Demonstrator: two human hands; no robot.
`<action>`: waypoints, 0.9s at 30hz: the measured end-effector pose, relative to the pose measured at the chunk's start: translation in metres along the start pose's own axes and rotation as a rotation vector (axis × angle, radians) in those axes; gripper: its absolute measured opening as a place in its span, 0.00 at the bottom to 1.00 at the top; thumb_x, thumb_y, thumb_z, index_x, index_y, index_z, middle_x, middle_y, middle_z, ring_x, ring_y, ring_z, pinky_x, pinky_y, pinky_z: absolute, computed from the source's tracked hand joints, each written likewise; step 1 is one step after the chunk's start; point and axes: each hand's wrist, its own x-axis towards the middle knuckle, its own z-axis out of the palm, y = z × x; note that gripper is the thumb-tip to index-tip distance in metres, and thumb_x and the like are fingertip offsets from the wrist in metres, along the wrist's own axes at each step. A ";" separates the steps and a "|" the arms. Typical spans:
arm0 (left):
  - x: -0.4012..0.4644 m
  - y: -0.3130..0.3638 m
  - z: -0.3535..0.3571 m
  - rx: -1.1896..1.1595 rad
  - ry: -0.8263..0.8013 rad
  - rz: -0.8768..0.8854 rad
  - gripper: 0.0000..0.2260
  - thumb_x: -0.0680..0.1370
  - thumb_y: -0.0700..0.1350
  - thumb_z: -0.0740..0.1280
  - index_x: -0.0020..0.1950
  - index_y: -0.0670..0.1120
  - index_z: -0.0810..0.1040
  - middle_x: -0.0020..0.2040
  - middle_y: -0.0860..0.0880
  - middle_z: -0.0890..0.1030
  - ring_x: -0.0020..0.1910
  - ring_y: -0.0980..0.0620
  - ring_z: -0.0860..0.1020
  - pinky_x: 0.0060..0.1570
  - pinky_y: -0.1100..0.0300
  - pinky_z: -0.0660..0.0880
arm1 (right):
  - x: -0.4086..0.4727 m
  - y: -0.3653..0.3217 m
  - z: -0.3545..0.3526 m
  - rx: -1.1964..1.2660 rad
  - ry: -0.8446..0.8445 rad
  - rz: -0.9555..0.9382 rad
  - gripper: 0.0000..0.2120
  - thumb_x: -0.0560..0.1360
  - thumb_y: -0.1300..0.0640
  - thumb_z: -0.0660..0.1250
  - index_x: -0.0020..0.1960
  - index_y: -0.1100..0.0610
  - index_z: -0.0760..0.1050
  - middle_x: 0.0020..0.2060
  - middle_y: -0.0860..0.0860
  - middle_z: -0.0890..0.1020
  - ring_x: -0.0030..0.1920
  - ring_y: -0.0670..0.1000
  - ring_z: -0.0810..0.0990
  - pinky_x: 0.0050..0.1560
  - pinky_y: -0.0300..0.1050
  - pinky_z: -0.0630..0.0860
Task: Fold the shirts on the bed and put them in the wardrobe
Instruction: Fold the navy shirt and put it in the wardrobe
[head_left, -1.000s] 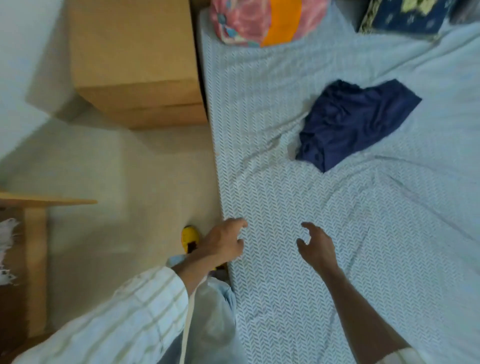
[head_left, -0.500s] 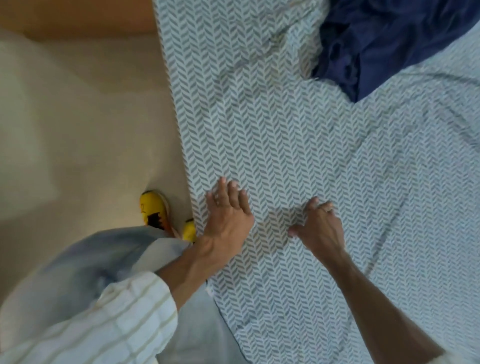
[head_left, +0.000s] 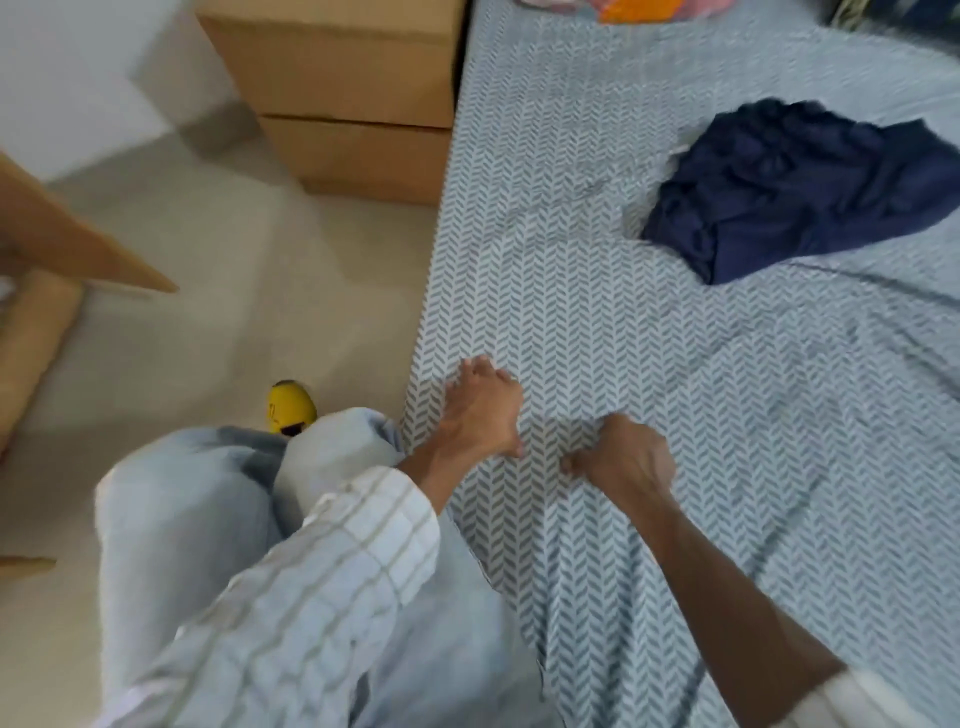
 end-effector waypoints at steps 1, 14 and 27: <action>-0.006 0.006 0.005 -0.004 -0.010 -0.024 0.45 0.66 0.60 0.78 0.73 0.38 0.65 0.74 0.36 0.60 0.73 0.33 0.58 0.68 0.40 0.67 | -0.006 0.003 0.002 -0.006 0.019 -0.041 0.36 0.65 0.37 0.76 0.62 0.59 0.73 0.57 0.59 0.80 0.61 0.62 0.76 0.56 0.52 0.75; 0.048 0.008 0.005 -0.023 0.057 0.136 0.44 0.75 0.61 0.69 0.81 0.50 0.47 0.81 0.44 0.43 0.80 0.42 0.42 0.73 0.36 0.51 | 0.086 0.038 -0.050 0.122 0.294 -0.107 0.20 0.78 0.50 0.62 0.68 0.54 0.72 0.64 0.55 0.76 0.63 0.61 0.76 0.59 0.54 0.74; 0.106 0.014 -0.014 0.036 0.058 0.117 0.49 0.71 0.62 0.72 0.81 0.52 0.43 0.81 0.46 0.42 0.80 0.48 0.42 0.71 0.30 0.54 | 0.263 -0.007 -0.107 0.466 0.560 -0.015 0.15 0.77 0.53 0.61 0.61 0.55 0.75 0.57 0.62 0.74 0.57 0.66 0.74 0.50 0.55 0.72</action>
